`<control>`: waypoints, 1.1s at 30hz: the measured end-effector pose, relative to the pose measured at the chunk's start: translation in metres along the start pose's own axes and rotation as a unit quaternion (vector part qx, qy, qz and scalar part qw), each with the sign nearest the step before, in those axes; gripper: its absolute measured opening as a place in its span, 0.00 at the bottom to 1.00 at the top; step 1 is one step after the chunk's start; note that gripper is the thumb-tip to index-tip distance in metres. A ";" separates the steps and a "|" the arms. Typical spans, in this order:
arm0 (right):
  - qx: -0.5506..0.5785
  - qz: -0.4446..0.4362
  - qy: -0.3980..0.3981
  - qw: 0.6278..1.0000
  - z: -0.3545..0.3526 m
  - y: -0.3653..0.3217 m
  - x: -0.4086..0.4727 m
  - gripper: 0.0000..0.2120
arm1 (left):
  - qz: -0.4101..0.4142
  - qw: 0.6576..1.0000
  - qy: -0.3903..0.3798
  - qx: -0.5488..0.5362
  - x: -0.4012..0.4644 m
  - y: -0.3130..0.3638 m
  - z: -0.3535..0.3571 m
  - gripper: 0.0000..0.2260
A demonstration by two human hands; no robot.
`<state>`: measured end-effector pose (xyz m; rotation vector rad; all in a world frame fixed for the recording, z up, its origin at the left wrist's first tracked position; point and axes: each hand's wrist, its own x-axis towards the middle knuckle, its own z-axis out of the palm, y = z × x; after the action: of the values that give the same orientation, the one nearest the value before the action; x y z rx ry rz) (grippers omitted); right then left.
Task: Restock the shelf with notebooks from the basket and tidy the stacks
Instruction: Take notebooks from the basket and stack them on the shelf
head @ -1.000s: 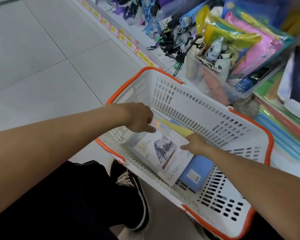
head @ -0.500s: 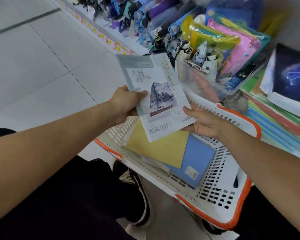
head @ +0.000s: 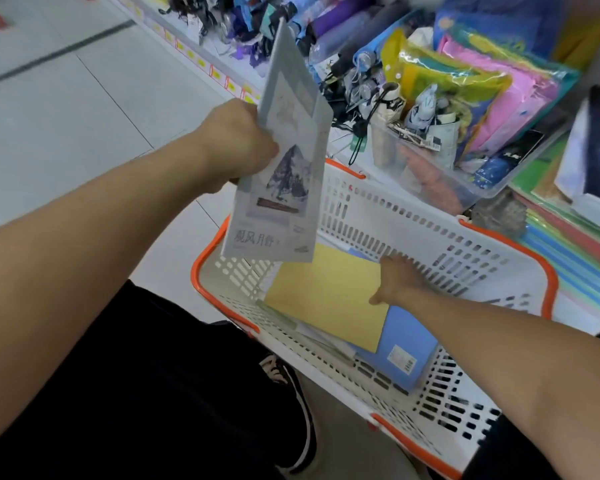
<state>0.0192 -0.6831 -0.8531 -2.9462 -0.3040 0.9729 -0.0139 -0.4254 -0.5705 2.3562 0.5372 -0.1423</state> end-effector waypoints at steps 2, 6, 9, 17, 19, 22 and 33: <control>0.002 -0.002 0.052 0.999 -0.003 -0.004 0.002 0.30 | 0.021 0.999 0.017 0.036 0.009 0.002 0.000 0.11; 0.185 -0.085 -0.049 0.978 -0.057 -0.013 -0.013 0.19 | 0.033 0.985 0.044 0.166 0.018 -0.010 -0.010 0.11; 0.304 -0.116 -0.033 0.945 -0.146 -0.009 -0.049 0.10 | 0.025 0.981 0.043 0.189 0.019 -0.018 -0.020 0.09; 0.656 -0.155 0.040 0.738 -0.283 0.008 -0.186 0.13 | -0.013 0.974 -0.028 -0.222 -0.002 -0.003 -0.036 0.11; 0.677 -0.159 0.029 0.718 -0.287 -0.005 -0.192 0.11 | -0.005 0.924 -0.054 -0.377 -0.010 0.021 -0.034 0.10; 0.622 -0.160 0.065 0.764 -0.296 -0.022 -0.211 0.10 | -0.005 0.848 -0.066 -0.526 -0.019 0.059 -0.034 0.13; 0.725 -0.247 0.259 0.589 -0.369 0.034 -0.278 0.16 | 0.130 0.846 -0.013 -0.516 -0.016 0.225 -0.086 0.28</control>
<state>0.0249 -0.7552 -0.3959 -1.2990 -0.1322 0.0144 0.0613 -0.5238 -0.3629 1.3300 0.1744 0.2041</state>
